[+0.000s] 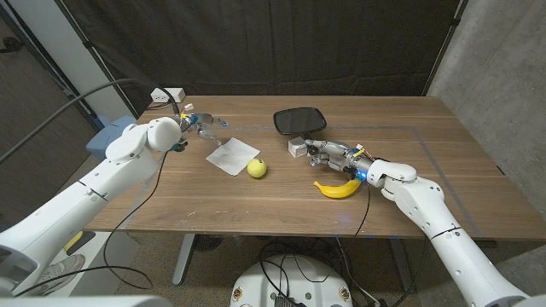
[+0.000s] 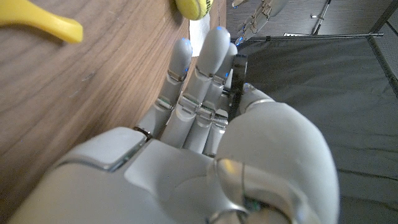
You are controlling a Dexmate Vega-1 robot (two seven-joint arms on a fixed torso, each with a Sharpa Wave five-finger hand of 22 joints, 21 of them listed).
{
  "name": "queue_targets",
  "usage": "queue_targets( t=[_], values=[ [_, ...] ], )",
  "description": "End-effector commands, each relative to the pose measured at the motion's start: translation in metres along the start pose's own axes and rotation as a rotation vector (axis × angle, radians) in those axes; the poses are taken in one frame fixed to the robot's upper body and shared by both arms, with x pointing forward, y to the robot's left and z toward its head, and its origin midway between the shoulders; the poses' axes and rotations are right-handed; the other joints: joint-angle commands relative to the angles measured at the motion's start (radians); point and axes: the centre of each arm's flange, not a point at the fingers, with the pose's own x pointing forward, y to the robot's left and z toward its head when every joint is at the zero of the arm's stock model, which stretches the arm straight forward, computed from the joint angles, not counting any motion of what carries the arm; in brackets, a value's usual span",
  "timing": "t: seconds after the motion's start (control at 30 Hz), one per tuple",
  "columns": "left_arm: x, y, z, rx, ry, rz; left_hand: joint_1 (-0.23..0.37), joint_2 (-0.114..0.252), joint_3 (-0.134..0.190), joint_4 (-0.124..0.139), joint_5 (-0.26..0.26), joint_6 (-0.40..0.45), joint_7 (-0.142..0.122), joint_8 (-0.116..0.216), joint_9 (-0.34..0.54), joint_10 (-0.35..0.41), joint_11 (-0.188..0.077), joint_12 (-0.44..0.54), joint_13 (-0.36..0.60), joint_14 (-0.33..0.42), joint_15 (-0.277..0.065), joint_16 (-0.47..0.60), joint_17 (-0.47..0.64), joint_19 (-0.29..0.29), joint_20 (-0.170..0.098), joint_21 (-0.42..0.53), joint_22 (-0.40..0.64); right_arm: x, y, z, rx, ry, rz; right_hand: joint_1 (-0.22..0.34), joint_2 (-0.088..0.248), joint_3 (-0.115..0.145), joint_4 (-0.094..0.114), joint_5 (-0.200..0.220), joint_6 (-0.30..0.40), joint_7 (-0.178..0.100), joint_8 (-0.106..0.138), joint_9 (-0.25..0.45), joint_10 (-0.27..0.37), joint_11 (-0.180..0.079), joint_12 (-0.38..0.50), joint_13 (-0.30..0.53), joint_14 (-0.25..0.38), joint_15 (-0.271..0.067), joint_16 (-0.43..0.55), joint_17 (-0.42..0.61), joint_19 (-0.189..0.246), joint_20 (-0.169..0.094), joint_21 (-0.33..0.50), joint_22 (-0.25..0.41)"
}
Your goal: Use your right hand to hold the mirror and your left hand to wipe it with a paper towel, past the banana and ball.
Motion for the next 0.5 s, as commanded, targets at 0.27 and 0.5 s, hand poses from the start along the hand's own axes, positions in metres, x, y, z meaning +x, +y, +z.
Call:
queue_targets(
  t=[0.27,0.5],
  values=[
    [0.013,-0.002,0.024,0.253,0.069,-0.09,0.005,-0.022,-0.016,0.015,0.004,-0.006,-0.009,-0.003,0.008,-0.013,-0.007,0.008,0.009,-0.019,-0.045,0.01,0.012,-0.017,-0.003,-0.009,0.001,0.002,0.0,0.002,-0.003,-0.003,-0.003,0.082,0.069,-0.008,0.001,0.005,0.049,-0.004,-0.011,0.003,0.052,-0.022,0.004,0.002,-0.016,-0.011,-0.002,0.006,-0.014,-0.124,0.03,0.006],
    [0.022,-0.01,0.032,0.296,0.057,-0.143,-0.004,-0.066,-0.055,0.024,0.01,-0.039,-0.01,-0.015,0.011,-0.073,0.015,-0.002,0.011,-0.078,-0.063,-0.004,0.012,-0.029,-0.034,-0.011,0.001,0.004,0.0,0.003,-0.004,0.001,-0.002,0.085,0.069,-0.011,0.002,0.005,0.051,-0.003,-0.016,0.005,0.053,-0.021,0.003,0.002,-0.015,-0.011,-0.004,0.007,-0.019,-0.123,0.043,0.006]
  ],
)
